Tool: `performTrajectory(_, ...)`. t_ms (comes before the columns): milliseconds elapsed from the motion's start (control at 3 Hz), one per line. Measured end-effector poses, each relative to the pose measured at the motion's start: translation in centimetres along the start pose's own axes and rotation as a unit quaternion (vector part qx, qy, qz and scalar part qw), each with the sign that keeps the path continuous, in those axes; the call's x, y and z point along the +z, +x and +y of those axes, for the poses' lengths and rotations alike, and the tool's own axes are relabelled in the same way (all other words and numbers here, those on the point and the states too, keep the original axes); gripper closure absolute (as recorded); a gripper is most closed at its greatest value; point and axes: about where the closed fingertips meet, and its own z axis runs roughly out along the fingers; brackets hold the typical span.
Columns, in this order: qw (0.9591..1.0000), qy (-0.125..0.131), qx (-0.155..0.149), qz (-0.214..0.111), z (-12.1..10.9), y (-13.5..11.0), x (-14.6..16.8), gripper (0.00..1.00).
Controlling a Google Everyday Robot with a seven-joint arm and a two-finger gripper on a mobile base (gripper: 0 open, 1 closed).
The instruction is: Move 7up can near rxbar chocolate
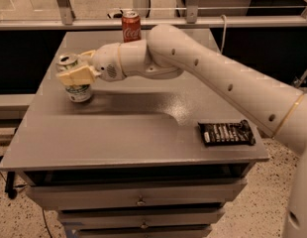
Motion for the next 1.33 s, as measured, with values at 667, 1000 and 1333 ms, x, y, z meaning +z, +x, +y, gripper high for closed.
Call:
performTrajectory(667, 0.9805, 0.187, -0.025, 0.053, 0.2, -0.5, -17.2, 1.0)
performTrajectory(1000, 0.965, 0.255, -0.028, 0.056, 1.0, 0.8, -25.5, 1.0)
performTrajectory(1333, 0.9517, 0.302, -0.024, 0.051, 1.8, 3.1, -32.9, 1.0)
